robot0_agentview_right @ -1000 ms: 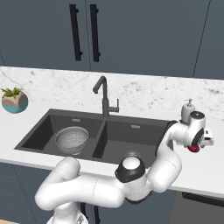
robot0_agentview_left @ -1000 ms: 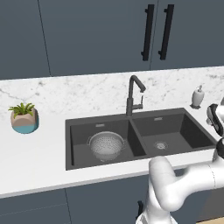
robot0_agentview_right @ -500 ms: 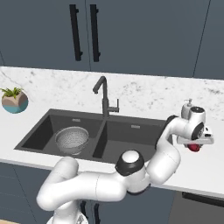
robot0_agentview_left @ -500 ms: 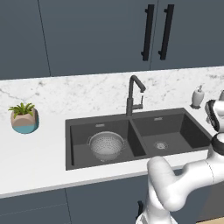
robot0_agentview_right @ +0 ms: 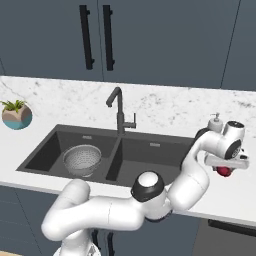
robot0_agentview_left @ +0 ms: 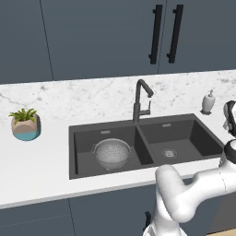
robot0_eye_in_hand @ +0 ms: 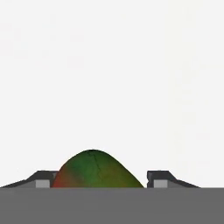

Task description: Put the colander in the sink, put the mango in the colander, and turn on the sink faucet and pour water over the colander.

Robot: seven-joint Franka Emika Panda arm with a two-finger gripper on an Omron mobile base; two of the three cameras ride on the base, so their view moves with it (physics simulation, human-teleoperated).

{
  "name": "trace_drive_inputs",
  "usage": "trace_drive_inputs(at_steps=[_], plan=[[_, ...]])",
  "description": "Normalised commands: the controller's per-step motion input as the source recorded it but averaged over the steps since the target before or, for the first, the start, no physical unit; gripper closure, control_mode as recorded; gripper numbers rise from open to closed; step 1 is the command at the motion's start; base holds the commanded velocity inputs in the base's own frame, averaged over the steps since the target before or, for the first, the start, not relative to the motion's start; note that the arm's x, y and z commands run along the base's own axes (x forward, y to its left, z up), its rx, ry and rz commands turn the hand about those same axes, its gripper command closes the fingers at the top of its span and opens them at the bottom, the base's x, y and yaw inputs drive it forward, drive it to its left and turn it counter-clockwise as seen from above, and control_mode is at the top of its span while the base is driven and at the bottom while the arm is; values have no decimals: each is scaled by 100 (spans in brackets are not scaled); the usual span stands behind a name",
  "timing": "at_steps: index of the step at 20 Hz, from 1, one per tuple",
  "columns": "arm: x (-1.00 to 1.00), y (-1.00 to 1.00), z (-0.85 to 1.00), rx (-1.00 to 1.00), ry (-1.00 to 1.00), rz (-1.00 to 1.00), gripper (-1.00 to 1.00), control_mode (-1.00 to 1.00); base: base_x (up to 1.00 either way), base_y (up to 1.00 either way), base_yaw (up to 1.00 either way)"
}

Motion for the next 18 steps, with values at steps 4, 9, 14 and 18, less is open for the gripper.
trace_drive_inputs(at_steps=[4, 9, 14, 18], plan=[[-69, 43, 0, 0, -24, 2, 100, -100, 0, 0, 0], [-57, 74, 0, -8, -36, 0, 100, -100, 0, 0, 0], [-51, 89, 1, -17, -39, 0, 100, -100, 0, 0, 0], [-21, 71, 35, -3, -2, 0, 100, -100, 0, 0, 0]])
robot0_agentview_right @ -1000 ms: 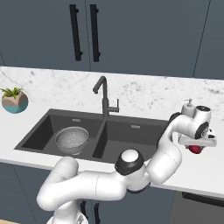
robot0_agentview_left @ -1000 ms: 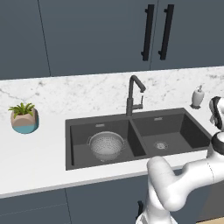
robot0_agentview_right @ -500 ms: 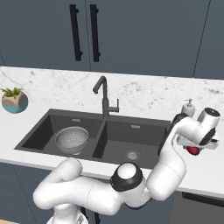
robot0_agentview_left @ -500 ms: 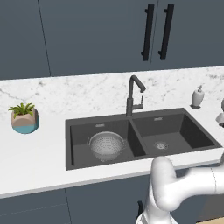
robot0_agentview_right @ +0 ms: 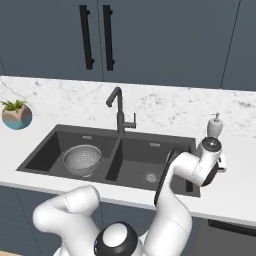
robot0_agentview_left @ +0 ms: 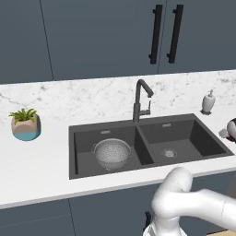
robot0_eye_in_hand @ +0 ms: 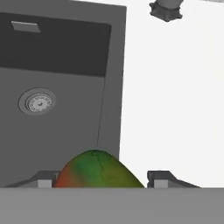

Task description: Put the colander in the sink, put the mango in the colander, and turn on the sink faucet and pour water over the colander.

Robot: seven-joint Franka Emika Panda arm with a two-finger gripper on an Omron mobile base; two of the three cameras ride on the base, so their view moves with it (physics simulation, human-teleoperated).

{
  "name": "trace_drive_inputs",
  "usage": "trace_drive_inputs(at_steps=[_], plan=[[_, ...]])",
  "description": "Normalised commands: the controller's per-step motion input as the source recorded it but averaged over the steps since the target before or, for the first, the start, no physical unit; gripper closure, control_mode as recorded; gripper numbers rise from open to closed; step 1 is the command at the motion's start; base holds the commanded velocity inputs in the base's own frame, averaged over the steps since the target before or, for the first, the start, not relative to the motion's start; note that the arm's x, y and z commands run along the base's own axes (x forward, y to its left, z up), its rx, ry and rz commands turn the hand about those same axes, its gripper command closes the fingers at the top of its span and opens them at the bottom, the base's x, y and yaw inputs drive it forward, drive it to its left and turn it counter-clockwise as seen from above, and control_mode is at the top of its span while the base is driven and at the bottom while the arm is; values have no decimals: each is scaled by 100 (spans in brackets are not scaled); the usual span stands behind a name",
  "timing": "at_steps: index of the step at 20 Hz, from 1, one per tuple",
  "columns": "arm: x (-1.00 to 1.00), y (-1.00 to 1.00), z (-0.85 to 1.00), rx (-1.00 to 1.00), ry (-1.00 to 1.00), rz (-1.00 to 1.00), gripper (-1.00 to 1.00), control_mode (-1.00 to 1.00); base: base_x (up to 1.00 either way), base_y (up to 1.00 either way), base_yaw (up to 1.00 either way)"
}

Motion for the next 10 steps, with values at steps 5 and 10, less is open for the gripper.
trace_drive_inputs(at_steps=[5, 10], plan=[[-24, 63, 53, 0, 18, 0, 100, -100, 0, 0, 0], [-20, 61, 64, 7, 22, 0, 100, -100, 0, 0, 0]])
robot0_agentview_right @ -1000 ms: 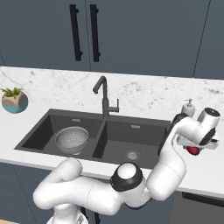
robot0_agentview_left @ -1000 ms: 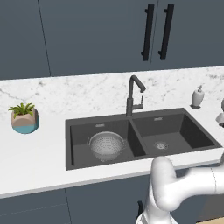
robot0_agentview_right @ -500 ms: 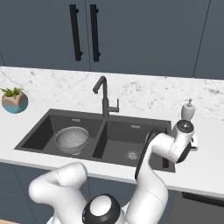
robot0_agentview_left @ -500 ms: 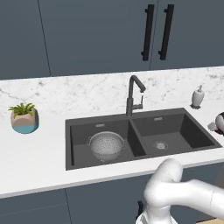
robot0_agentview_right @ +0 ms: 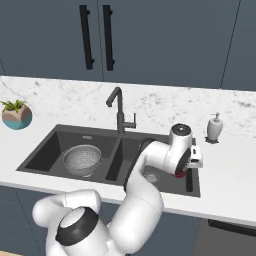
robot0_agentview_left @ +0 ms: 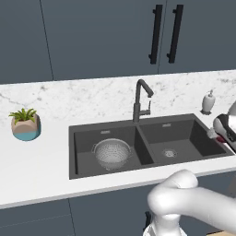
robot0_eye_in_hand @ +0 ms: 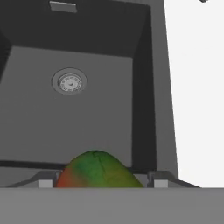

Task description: Put the colander in the sink, put the mango in the colander, and turn on the sink faucet and pour water over the colander.

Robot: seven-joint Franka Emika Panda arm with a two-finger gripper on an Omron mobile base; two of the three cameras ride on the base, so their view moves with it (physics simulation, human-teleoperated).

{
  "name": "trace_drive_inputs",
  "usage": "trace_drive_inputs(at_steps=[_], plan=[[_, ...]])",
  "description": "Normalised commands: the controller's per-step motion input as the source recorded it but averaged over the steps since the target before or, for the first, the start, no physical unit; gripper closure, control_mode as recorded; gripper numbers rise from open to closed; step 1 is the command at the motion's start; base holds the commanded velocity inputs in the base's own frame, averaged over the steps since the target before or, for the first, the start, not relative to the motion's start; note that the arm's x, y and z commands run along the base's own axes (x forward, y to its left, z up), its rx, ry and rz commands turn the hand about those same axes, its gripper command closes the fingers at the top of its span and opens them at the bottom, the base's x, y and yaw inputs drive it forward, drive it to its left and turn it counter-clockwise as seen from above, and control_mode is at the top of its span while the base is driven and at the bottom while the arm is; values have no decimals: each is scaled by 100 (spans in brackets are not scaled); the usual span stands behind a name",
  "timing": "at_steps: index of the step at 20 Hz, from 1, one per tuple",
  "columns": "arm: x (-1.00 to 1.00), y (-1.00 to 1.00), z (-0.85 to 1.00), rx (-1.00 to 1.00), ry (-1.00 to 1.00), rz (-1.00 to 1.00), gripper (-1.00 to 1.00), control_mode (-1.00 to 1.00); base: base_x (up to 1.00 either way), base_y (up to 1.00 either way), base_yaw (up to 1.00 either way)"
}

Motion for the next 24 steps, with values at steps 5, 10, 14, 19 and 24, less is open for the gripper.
trace_drive_inputs(at_steps=[5, 10, 14, 19, 24], plan=[[-29, 80, 37, 1, 3, -1, 100, -100, 0, 0, 0], [-18, 100, 5, -5, -22, -9, 100, -100, 0, 0, 0], [-9, 100, 9, -5, -19, -11, 100, -100, 0, 0, 0], [0, 100, 17, -1, -3, -8, 100, -100, 0, 0, 0], [0, 100, 12, -2, 0, -4, 100, -100, 0, 0, 0]])
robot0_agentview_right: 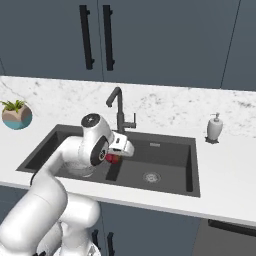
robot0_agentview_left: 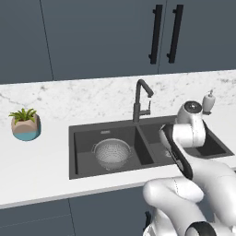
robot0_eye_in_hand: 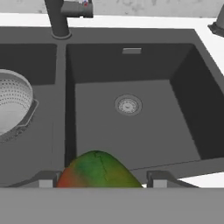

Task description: Put the colander in the sink, put the mango in the colander, and turn on the sink faucet and pour water over the colander.

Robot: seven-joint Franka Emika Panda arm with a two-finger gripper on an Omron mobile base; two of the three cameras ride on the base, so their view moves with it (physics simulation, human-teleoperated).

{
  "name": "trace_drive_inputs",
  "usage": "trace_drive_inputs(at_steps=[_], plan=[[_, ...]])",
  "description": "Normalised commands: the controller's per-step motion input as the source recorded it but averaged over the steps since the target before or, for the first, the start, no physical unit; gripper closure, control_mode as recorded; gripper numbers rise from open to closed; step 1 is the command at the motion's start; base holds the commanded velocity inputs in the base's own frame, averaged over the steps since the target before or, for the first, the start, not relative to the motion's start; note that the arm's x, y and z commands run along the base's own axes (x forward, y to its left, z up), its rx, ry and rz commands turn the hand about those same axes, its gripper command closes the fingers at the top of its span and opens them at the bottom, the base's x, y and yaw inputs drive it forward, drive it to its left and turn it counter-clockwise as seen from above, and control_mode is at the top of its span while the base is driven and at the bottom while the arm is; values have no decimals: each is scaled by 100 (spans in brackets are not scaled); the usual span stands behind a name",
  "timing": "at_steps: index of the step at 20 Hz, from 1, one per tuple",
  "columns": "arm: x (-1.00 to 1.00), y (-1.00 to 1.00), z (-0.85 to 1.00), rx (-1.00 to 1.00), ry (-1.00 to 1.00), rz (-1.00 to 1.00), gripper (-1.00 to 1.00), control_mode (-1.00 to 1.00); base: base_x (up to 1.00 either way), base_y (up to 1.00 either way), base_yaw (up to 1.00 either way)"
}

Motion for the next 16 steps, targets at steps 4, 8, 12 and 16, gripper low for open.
trace_drive_inputs(at_steps=[4, 8, 12, 16], plan=[[6, 100, 1, -2, 0, -5, 100, -100, 0, 0, 0], [18, 100, 0, -2, 0, -4, 100, -100, 0, 0, 0], [43, 100, 2, -3, 0, -3, 100, -100, 0, 0, 0], [52, 99, 1, -2, 0, -2, 100, -100, 0, 0, 0]])
